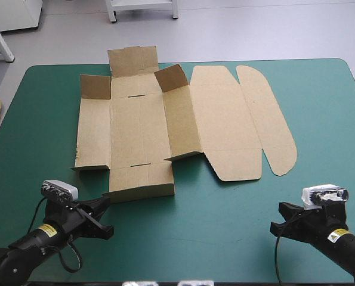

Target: Fold the box

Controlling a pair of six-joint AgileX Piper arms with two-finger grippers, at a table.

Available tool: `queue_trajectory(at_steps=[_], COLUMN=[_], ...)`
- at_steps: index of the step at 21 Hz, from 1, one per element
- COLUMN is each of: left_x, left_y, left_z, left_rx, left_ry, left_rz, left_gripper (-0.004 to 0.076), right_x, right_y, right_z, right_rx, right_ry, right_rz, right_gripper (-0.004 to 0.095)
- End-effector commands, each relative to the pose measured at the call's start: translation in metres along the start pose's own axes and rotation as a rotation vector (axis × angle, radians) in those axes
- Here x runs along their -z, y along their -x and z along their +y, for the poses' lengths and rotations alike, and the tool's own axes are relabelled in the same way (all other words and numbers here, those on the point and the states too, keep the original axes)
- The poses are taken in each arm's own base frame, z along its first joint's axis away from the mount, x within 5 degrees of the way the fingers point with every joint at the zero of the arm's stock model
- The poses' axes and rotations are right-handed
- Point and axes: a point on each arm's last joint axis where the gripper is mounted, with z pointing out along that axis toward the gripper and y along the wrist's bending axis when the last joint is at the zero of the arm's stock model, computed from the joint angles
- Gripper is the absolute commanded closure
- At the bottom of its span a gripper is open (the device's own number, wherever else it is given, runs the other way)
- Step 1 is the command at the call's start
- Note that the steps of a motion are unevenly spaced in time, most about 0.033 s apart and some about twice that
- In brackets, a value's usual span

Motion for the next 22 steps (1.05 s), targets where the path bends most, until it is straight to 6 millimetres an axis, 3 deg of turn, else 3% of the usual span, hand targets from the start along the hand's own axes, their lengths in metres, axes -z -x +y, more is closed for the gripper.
queue_trajectory(at_steps=[1,13,16,21,22], left_x=[0.002,0.002,0.002,0.001,-0.003], left_y=[0.012,0.012,0.018,0.064,0.080], left_z=[-0.002,-0.002,-0.002,-0.007,-0.008], left_rx=[0.020,0.019,0.102,0.051,0.040], left_ry=[-0.002,-0.002,0.002,0.027,0.031], left_rz=[-0.069,-0.069,-0.085,-0.047,-0.010], left_gripper=[0.0732,0.0733,0.0732,0.0732,0.0732], right_x=[0.005,0.005,0.005,0.005,0.005], right_y=[0.015,0.015,0.016,0.017,0.017], right_z=[0.003,0.003,0.003,0.003,0.003], right_rx=[-0.003,0.005,0.005,0.005,0.005], right_ry=[0.008,0.007,0.007,0.003,0.003], right_rz=[-0.086,-0.088,-0.090,-0.105,-0.106], right_gripper=[0.0921,0.0921,0.0921,0.0921,0.0921])
